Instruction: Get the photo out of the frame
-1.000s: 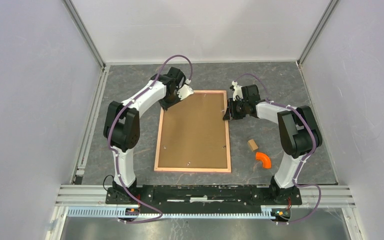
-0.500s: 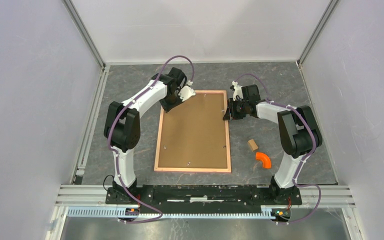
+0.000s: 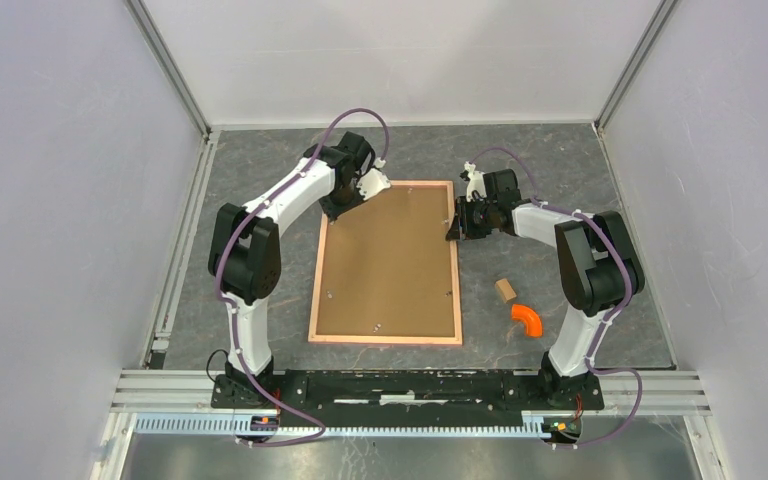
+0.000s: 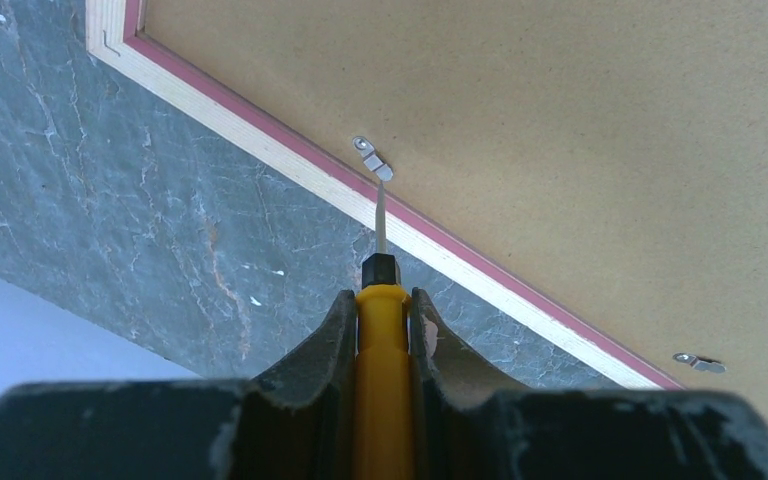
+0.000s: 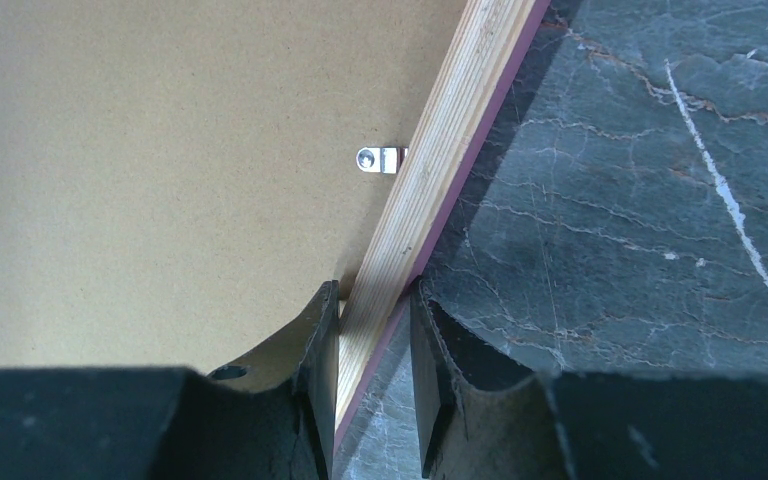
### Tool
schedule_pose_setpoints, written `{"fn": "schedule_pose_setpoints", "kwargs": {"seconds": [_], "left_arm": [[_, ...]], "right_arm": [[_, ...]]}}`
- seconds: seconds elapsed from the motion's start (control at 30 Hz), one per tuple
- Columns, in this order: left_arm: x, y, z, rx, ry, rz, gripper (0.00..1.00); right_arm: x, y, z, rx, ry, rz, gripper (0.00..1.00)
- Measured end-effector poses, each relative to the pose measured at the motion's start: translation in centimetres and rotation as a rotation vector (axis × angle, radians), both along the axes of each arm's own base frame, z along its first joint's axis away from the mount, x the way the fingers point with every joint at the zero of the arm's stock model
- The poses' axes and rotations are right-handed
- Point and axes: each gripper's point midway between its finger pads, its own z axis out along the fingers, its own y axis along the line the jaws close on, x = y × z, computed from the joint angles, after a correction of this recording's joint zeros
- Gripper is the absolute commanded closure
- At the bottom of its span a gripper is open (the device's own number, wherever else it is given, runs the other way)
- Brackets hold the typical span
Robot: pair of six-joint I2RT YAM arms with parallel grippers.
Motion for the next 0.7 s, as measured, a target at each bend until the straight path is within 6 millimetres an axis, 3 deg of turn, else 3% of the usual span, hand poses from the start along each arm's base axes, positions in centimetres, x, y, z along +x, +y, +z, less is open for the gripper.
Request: {"fn": "schedule_pose_setpoints", "kwargs": {"seconds": [0.7], "left_arm": [[0.3, 0.6, -1.0, 0.054, 0.007, 0.009, 0.98]], "right_arm": [[0.0, 0.0, -0.1, 0.006, 0.004, 0.001, 0.93]]}}
